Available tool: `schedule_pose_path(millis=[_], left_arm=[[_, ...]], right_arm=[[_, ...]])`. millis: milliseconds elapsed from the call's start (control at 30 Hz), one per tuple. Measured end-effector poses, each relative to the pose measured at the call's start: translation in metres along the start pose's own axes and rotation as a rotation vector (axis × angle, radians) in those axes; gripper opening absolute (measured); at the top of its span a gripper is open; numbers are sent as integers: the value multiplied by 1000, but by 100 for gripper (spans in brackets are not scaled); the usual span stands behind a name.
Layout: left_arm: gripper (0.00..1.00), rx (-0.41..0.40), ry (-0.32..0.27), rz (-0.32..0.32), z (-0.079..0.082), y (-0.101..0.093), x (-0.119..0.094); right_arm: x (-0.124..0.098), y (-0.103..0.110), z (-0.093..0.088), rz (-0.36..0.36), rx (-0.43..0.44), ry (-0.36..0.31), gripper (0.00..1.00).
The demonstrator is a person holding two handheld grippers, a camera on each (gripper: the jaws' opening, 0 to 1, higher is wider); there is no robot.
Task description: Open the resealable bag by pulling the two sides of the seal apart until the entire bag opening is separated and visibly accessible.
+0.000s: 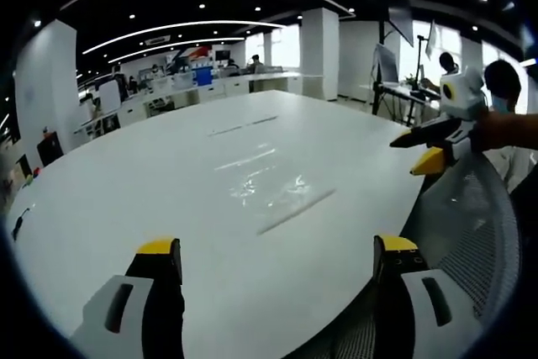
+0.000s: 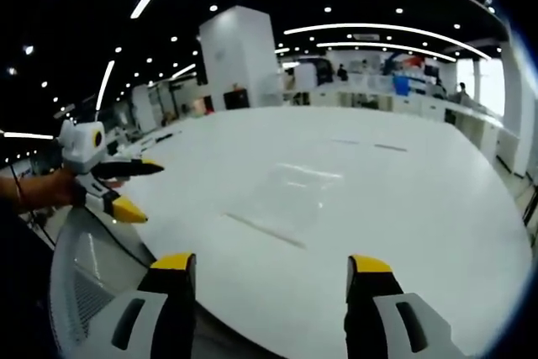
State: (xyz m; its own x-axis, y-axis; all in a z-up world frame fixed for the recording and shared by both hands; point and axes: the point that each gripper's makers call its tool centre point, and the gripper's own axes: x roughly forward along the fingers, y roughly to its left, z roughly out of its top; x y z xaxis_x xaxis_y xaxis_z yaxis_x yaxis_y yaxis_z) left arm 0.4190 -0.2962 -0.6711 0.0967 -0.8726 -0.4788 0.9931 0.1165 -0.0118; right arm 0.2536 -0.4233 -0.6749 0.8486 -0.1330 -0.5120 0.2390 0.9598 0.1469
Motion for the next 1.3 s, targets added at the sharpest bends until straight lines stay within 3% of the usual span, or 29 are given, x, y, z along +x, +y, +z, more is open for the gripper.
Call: schedule_pose_path(millis=[567,967,1300], left_arm=[[91,-37,-10,-2,1,2,1],[88,40,34,-4,-6,-3,3],[88,3,11,-8,-2,-2,1]], right_arm=[[-1,-1,0,-7,12,1,72],[-2,-4,1,-19,30,-8,72],[-2,-5,1,-15,45,-11,71]])
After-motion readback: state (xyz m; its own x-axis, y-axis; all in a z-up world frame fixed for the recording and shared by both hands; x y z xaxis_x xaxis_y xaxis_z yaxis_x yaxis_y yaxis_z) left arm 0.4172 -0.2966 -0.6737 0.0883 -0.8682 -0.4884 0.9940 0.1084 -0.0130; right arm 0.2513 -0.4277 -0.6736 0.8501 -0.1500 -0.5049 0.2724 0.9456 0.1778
